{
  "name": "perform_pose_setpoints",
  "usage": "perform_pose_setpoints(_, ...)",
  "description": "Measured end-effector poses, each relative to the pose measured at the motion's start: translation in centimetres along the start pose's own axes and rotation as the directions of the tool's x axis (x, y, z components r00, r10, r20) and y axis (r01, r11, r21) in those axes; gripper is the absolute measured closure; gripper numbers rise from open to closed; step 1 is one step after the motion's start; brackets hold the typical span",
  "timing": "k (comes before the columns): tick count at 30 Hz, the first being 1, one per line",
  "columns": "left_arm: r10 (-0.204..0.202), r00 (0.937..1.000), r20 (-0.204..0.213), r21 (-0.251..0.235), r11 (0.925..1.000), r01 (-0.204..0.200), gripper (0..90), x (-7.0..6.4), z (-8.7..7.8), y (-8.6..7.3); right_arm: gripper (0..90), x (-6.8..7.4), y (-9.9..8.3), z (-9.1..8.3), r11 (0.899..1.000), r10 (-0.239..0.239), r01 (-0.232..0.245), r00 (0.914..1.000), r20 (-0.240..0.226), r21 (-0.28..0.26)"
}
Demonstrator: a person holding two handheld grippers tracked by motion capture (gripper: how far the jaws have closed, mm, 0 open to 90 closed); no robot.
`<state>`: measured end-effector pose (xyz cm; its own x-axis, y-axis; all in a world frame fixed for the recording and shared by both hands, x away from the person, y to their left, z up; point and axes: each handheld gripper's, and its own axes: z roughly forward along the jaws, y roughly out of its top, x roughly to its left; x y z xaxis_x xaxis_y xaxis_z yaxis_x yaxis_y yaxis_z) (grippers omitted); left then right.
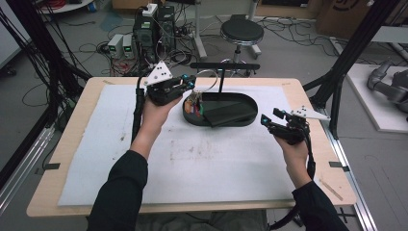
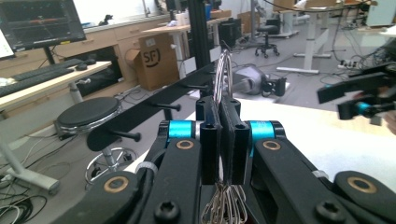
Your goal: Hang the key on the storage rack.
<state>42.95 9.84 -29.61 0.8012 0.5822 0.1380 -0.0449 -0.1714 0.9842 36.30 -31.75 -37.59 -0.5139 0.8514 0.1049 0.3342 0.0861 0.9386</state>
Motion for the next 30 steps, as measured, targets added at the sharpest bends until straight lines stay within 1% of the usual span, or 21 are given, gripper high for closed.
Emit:
perform_pose_setpoints(2,0.0,0.9999,-0.012,-0.003,1.0,0.0,86.7,0.4,0.2,0.1,36.4,-0.1,0.0,-0.1,1.0,0.004,-0.004,1.0,-0.003,0.001)
perform_pose_setpoints(4,0.0,0.9998,-0.022,0.002,1.0,0.001,86.7,0.7,0.3,0.1,36.4,-0.2,0.0,-0.2,1.0,0.007,-0.007,1.0,0.0,-0.006)
perform_pose_setpoints(8,-0.008,0.9991,-0.041,-0.004,1.0,0.007,86.7,1.2,0.6,0.1,36.4,-0.6,0.0,-0.5,1.0,0.021,-0.021,0.9998,0.008,-0.021)
perform_pose_setpoints(13,-0.042,0.9978,-0.051,0.007,0.9991,0.043,86.7,2.0,1.2,-0.6,36.4,-0.7,0.0,-0.5,0.999,0.027,-0.026,0.9996,0.012,-0.022)
perform_pose_setpoints(17,-0.055,0.9961,-0.068,0.029,0.9979,0.057,86.7,2.6,1.7,-1.4,36.7,-0.7,0.0,-0.6,0.999,0.023,-0.022,0.9997,0.013,-0.029)
perform_pose_setpoints(20,-0.066,0.9946,-0.08,0.036,0.997,0.069,86.7,2.8,2.0,-1.8,36.7,-0.7,0.0,-0.5,0.999,0.017,-0.017,0.9998,0.012,-0.028)
perform_pose_setpoints(23,-0.083,0.9924,-0.091,0.035,0.9957,0.086,86.7,3.2,2.3,-2.3,36.7,-0.7,0.0,-0.6,0.999,0.018,-0.017,0.9998,0.012,-0.033)
perform_pose_setpoints(24,-0.097,0.9911,-0.091,0.033,0.9944,0.101,86.7,3.4,2.5,-2.6,36.9,-0.6,0.0,-0.6,0.999,0.017,-0.017,0.9998,0.012,-0.033)
perform_pose_setpoints(26,-0.113,0.9887,-0.098,0.033,0.9926,0.117,86.7,3.6,2.7,-3.0,37.0,-0.6,0.0,-0.7,0.999,0.01,-0.01,0.9998,0.015,-0.04)
perform_pose_setpoints(30,-0.144,0.9848,-0.098,0.031,0.9886,0.147,86.6,3.8,3.2,-3.6,37.0,-0.5,0.0,-0.6,0.999,0.012,-0.011,0.9999,0.01,-0.037)
